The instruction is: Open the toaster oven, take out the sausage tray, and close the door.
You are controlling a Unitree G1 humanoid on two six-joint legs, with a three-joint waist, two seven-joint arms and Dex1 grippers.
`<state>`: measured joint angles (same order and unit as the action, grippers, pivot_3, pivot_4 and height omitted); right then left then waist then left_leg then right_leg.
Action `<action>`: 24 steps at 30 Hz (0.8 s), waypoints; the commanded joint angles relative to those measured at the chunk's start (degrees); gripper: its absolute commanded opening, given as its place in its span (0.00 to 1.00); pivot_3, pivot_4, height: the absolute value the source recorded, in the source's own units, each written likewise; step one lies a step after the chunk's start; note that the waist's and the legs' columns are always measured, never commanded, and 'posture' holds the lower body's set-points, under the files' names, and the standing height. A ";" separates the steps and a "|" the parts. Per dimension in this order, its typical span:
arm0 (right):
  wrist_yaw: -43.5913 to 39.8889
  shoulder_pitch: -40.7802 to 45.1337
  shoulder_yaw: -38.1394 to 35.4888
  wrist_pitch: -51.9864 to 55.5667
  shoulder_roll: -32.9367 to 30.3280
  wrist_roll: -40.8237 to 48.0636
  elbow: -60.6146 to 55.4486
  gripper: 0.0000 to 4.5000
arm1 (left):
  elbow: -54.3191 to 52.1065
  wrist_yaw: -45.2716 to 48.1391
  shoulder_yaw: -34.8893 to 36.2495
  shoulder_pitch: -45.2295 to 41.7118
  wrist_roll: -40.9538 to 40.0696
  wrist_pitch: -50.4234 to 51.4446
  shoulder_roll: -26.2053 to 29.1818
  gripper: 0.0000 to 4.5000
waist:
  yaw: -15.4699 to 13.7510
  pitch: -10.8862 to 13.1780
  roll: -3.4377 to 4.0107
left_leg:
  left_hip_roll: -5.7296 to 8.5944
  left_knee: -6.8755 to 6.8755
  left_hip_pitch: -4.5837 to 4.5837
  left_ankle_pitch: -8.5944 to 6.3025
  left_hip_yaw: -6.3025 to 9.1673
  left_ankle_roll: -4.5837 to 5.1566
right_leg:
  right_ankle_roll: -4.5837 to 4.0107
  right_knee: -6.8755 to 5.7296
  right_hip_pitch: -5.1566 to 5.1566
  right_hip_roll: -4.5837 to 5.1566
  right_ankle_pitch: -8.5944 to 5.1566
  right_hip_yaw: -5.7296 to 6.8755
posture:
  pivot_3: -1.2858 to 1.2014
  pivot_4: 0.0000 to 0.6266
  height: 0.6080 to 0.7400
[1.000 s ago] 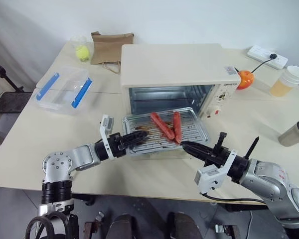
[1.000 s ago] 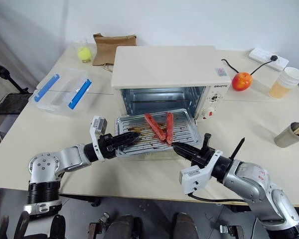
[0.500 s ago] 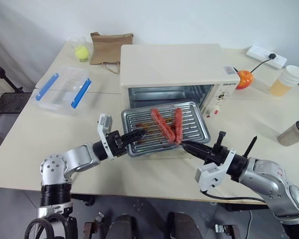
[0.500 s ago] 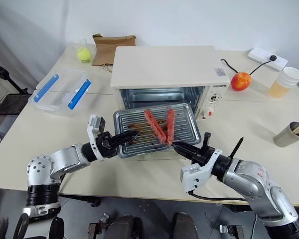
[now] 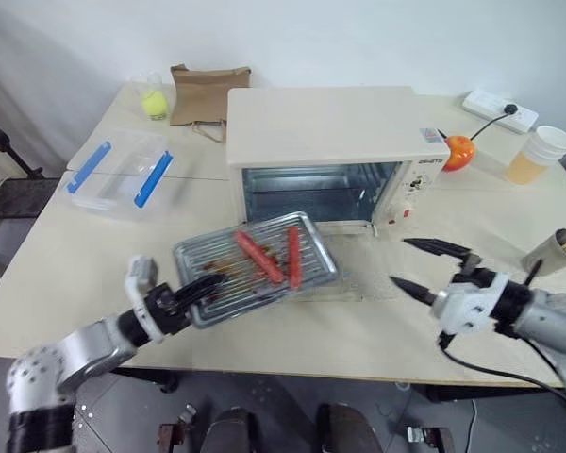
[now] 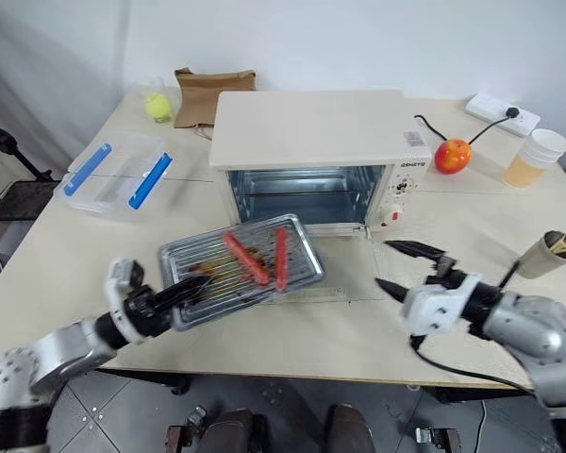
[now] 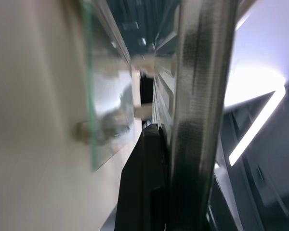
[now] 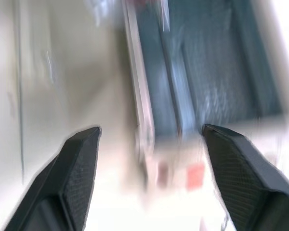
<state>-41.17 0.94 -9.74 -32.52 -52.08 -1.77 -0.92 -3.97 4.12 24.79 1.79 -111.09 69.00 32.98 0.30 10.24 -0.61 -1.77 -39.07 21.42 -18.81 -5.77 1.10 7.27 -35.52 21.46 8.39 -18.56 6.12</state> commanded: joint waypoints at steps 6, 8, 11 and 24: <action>-12.05 9.11 2.77 -2.43 1.32 12.29 19.26 0.31 | -9.45 10.41 9.77 16.07 -1.91 -3.95 -2.76 0.00 | 0.22 0.03 0.07 | -0.03 -0.01 -0.17 0.01 -0.15 0.00 | -0.14 -0.05 -0.02 0.13 -0.08 -0.20 | 0.52 0.24 1.00; -16.26 10.06 3.95 0.35 1.87 15.31 20.36 0.15 | -10.59 10.78 10.27 18.66 -1.91 -5.21 -3.62 0.00 | 0.43 0.04 0.08 | -0.06 -0.01 -0.18 0.00 -0.11 -0.01 | -0.18 -0.04 -0.05 0.16 -0.10 -0.30 | 0.52 0.24 1.00; -21.88 10.77 4.97 9.31 3.13 21.40 19.05 0.00 | -11.20 11.00 12.34 22.47 -1.91 -8.09 -7.13 0.00 | 0.48 0.04 0.11 | -0.09 0.00 -0.14 -0.02 -0.03 -0.03 | -0.21 -0.02 -0.06 0.20 -0.11 -0.32 | 0.52 0.24 1.00; -33.36 15.91 6.72 26.86 8.24 26.30 21.75 0.00 | -13.14 1.24 18.04 18.96 -1.91 -24.31 -22.46 0.00 | -0.28 0.05 0.14 | -0.08 0.00 -0.09 -0.17 -0.02 -0.01 | -0.24 0.14 -0.09 0.26 -0.12 -0.24 | 0.52 0.24 1.00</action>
<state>-73.06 16.06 -2.63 -6.54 -43.99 24.02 20.82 -15.01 6.16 41.40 21.63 -111.25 46.15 10.69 0.01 10.29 -0.47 -1.81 -39.07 21.34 -18.98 -5.79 1.11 7.04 -35.37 21.37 8.65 -18.67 5.88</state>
